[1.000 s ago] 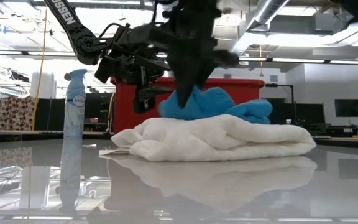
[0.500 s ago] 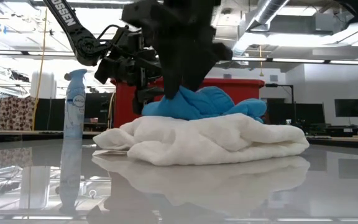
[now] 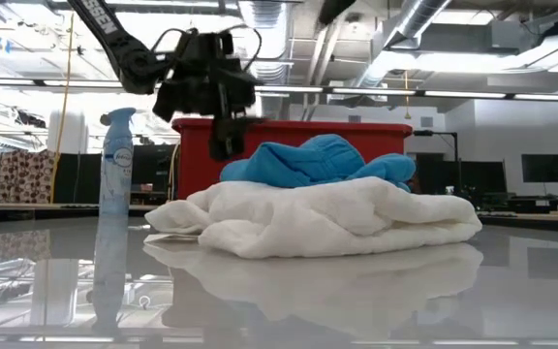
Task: Fold laundry
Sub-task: Stack the blue shorts on the white shirt
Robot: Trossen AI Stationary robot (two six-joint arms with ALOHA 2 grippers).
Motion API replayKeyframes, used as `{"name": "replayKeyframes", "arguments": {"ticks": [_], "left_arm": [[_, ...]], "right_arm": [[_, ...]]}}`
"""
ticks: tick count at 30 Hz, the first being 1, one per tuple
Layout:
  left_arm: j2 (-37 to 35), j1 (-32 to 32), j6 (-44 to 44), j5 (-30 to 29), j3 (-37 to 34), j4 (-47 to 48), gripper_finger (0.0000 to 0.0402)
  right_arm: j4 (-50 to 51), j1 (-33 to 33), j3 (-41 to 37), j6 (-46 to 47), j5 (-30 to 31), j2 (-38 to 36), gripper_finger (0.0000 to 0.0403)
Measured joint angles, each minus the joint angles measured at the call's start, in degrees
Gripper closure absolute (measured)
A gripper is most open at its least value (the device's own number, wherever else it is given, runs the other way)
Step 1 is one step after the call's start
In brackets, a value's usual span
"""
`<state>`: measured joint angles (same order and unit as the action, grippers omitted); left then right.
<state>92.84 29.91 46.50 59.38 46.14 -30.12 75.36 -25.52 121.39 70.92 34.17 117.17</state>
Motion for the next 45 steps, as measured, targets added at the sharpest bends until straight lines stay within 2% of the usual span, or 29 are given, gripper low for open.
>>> {"name": "replayKeyframes", "arguments": {"ticks": [2,5,7,10,11,12,17,21,27,33,38,45], "left_arm": [[-2.36,-0.02,-0.76,-1.10,0.01,0.18,0.0198],[-6.26,0.07,-3.24,-3.00,0.01,2.50,0.0216],[-9.31,0.07,-5.77,-4.85,0.01,6.96,0.0230],[-13.80,-1.06,-11.89,-9.45,0.01,16.35,0.0253],[-15.20,-1.65,-14.62,-10.98,0.01,19.84,0.0260],[-16.45,-2.24,-17.40,-12.57,0.00,23.61,0.0267],[-21.38,-6.06,-28.35,-25.57,-0.01,37.19,0.0303],[-22.39,-10.62,-30.85,-31.98,-0.98,38.07,0.0328],[-22.42,-18.49,-31.85,-40.56,-5.68,29.36,0.0361],[-21.77,-23.91,-31.83,-50.50,-10.02,18.72,0.0378],[-17.59,-26.61,-33.54,-51.08,-12.28,7.41,0.0386],[-8.46,-29.82,-40.21,-50.83,-12.37,-1.77,0.0400]], "right_arm": [[0.79,-1.30,-0.12,3.59,3.52,-0.18,0.0139],[-0.52,-2.19,-3.66,5.18,4.78,0.13,0.0190],[-2.65,-1.83,-8.29,8.62,5.11,0.30,0.0245],[-4.66,-1.40,-13.11,12.78,8.02,0.30,0.0350],[-4.73,-1.36,-14.45,13.99,9.44,0.30,0.0375],[-4.76,-1.12,-15.82,15.16,10.57,0.28,0.0384],[-10.42,0.95,-22.91,18.15,10.97,0.45,0.0386],[-20.85,2.02,-27.46,12.20,12.01,0.28,0.0390],[-26.38,3.23,-35.52,16.33,11.16,0.37,0.0390],[-28.63,3.51,-38.12,16.67,8.89,0.30,0.0390],[-30.28,3.63,-38.15,12.78,7.07,0.28,0.0390],[-30.36,3.90,-38.19,13.01,6.37,0.28,0.0389]]}}
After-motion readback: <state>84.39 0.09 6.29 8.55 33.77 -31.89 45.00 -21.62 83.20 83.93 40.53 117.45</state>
